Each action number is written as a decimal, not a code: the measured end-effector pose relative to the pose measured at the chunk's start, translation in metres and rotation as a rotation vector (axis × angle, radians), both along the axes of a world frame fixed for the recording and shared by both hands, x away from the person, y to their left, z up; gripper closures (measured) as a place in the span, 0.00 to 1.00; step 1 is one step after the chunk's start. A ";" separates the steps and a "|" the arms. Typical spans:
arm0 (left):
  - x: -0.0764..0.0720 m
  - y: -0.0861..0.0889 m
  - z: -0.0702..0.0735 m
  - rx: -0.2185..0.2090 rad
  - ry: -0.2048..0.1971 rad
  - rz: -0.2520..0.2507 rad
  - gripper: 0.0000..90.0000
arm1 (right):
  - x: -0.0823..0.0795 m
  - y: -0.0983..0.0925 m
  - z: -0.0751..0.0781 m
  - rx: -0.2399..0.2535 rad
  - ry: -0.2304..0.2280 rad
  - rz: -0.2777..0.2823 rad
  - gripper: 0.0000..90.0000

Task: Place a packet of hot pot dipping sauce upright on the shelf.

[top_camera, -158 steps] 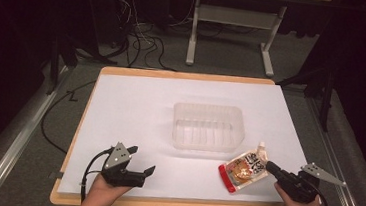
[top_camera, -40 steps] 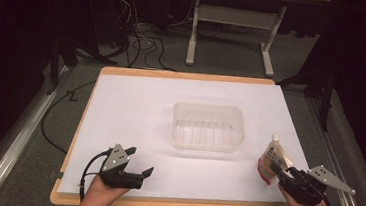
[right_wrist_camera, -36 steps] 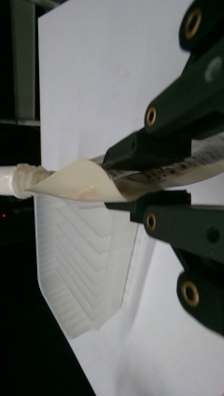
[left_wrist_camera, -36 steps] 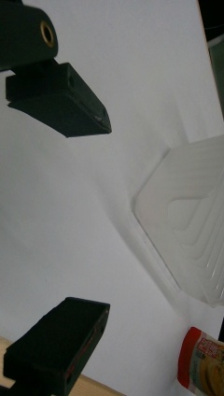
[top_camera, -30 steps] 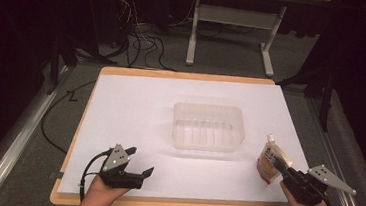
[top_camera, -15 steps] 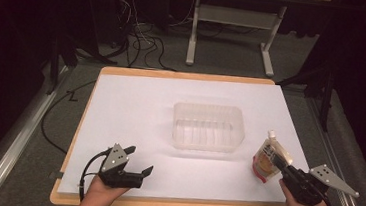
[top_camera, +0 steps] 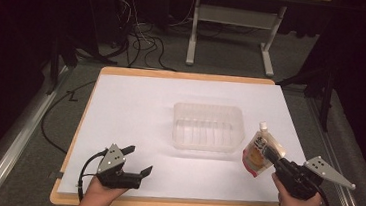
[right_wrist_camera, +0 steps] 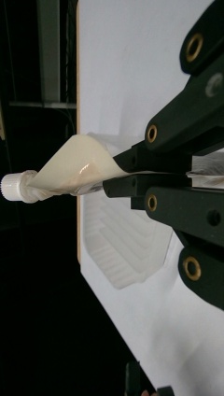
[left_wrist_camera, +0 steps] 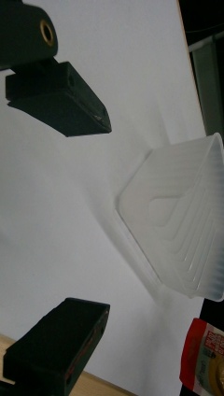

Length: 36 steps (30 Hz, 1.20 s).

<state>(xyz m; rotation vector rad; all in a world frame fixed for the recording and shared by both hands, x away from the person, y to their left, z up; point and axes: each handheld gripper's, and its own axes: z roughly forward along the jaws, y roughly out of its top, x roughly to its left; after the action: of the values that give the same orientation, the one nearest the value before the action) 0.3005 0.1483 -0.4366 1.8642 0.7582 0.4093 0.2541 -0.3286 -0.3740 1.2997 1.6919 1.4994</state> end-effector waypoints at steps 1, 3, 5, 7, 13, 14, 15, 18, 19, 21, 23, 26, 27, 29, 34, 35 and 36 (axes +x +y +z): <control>0.000 0.000 0.000 0.000 0.000 0.000 0.13 | 0.001 0.002 0.002 0.004 -0.003 0.009 1.00; 0.000 -0.001 0.000 0.000 -0.002 0.000 0.13 | 0.003 0.006 0.004 0.011 -0.002 0.019 1.00; 0.000 -0.001 0.000 0.003 0.000 -0.002 0.13 | 0.005 0.009 0.006 0.009 -0.005 0.028 1.00; 0.000 -0.001 0.000 0.004 0.000 -0.001 0.14 | 0.008 0.013 0.008 0.013 -0.004 0.034 1.00; 0.000 0.000 0.000 0.003 -0.002 0.003 0.14 | 0.018 0.026 0.012 0.025 -0.005 0.052 1.00; 0.000 0.000 0.000 0.003 -0.002 0.002 0.14 | 0.020 0.028 0.012 0.024 -0.005 0.056 1.00; 0.000 0.000 0.000 0.002 -0.003 0.003 0.14 | 0.022 0.031 0.012 0.024 -0.004 0.055 1.00; 0.000 0.001 0.000 0.001 -0.003 0.004 0.14 | 0.029 0.038 0.012 0.018 0.005 0.051 1.00; 0.000 0.001 0.001 0.001 -0.002 0.003 0.14 | 0.032 0.040 0.012 0.019 0.008 0.049 1.00; 0.000 0.001 0.001 0.000 -0.003 0.004 0.14 | 0.037 0.044 0.011 0.013 0.012 0.046 1.00; 0.000 0.002 0.001 -0.003 -0.002 0.005 0.14 | 0.041 0.047 0.010 0.013 0.017 0.044 1.00; 0.001 0.003 0.001 -0.006 -0.003 0.007 0.14 | 0.046 0.052 0.008 0.009 0.024 0.036 1.00; 0.001 0.003 0.001 -0.007 -0.003 0.008 0.14 | 0.048 0.053 0.008 0.006 0.027 0.031 1.00; 0.000 0.003 0.001 -0.006 -0.004 0.007 0.14 | 0.051 0.055 0.008 -0.001 0.028 0.027 1.00; 0.000 0.004 0.001 -0.006 -0.005 0.010 0.14 | 0.056 0.059 0.009 -0.012 0.029 0.023 1.00; 0.000 0.004 0.001 -0.006 -0.004 0.010 0.14 | 0.057 0.060 0.010 -0.013 0.031 0.020 1.00; 0.000 0.004 0.001 -0.006 -0.004 0.010 0.14 | 0.058 0.060 0.010 -0.017 0.030 0.020 1.00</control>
<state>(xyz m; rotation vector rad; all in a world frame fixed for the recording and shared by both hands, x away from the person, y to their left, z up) 0.3004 0.1525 -0.4355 1.8540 0.7656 0.4172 0.3123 -0.2681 -0.3643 1.3071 1.7375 1.4807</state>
